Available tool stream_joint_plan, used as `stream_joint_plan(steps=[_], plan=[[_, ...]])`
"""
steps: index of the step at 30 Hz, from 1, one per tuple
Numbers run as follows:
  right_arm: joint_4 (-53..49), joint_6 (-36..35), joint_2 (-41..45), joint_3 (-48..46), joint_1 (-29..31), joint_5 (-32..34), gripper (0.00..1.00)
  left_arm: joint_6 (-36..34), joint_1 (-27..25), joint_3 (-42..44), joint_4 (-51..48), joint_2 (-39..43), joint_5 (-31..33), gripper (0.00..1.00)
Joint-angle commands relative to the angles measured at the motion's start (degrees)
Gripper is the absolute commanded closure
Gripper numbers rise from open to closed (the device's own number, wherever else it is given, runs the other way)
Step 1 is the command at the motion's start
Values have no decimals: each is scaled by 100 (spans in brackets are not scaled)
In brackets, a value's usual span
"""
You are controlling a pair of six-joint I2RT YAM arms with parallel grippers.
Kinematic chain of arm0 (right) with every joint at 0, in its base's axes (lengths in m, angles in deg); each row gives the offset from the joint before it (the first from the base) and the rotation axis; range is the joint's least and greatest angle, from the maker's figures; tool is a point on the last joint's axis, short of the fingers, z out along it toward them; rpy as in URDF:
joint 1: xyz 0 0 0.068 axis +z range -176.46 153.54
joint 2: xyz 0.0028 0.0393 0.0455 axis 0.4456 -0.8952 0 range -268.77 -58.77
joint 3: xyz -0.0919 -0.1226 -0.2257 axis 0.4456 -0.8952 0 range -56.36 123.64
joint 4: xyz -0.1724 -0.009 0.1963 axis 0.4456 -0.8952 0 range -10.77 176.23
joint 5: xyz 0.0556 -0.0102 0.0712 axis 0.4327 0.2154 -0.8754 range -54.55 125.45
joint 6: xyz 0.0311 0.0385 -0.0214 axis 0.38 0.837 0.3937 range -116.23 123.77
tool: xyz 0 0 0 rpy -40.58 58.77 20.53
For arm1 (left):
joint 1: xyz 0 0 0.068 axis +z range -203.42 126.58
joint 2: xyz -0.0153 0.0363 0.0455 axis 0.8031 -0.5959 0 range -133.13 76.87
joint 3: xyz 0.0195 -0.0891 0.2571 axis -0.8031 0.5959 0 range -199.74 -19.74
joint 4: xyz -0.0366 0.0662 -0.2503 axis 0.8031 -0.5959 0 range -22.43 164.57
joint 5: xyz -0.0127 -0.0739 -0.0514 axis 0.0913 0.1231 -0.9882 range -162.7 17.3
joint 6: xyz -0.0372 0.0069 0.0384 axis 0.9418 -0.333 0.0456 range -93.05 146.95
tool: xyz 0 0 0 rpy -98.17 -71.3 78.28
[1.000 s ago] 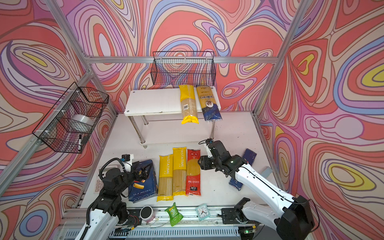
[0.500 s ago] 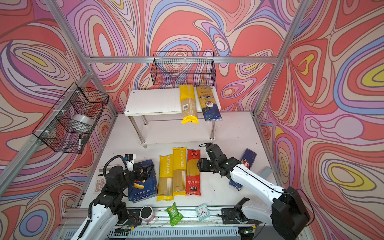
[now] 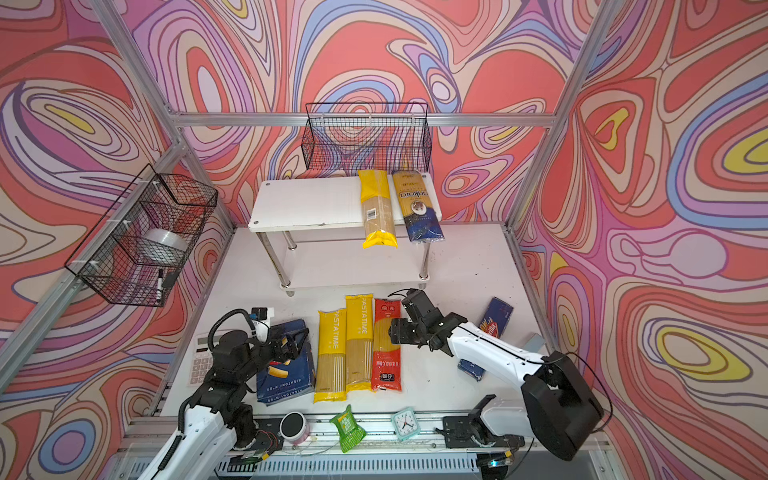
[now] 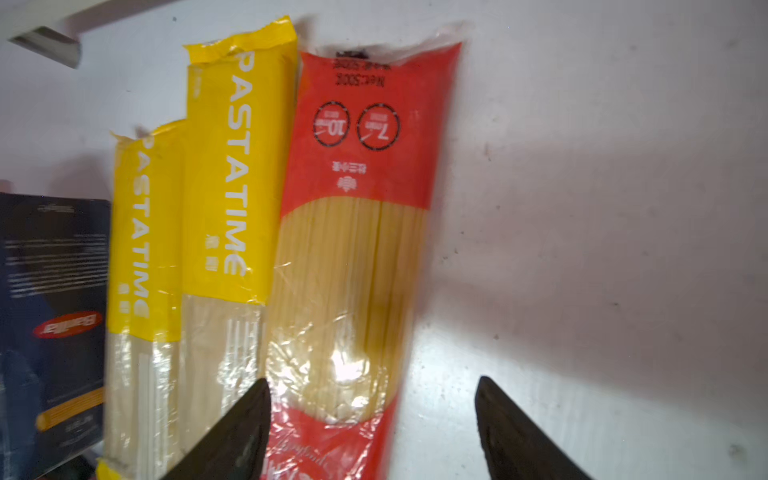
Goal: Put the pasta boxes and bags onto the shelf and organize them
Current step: 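Move the right gripper over the blue Barilla spaghetti box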
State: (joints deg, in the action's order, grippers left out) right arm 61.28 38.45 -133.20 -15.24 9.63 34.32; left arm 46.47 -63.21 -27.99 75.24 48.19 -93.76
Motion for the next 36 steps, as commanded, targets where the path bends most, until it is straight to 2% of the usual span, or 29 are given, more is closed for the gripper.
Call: stream_joint_plan(steps=[1,5,10,14,20,27,33,36], plan=[[-691,459,108,140,-5,1268,16,-47,-24,-160,141,-44,-96,0],[-1456,613,-128,342,-234,2037,8,-68,-24,-192,179,-135,-143,0],[-958,342,9,-43,-1462,1364,6,-96,-33,-231,232,-315,-239,0],[-1196,112,102,253,-1687,2065,6,-99,-41,-255,251,-399,-209,0],[-1239,-174,139,464,-2516,2276,5,-125,-59,-279,307,-526,-280,0],[-1143,-378,-145,658,-3645,1541,4,-180,-90,-308,394,-636,-340,0],[-986,-470,-588,757,-4356,1040,4,-182,-103,-313,382,-669,-337,0],[-959,-471,-734,736,-4523,919,4,-175,-103,-305,370,-625,-329,0]])
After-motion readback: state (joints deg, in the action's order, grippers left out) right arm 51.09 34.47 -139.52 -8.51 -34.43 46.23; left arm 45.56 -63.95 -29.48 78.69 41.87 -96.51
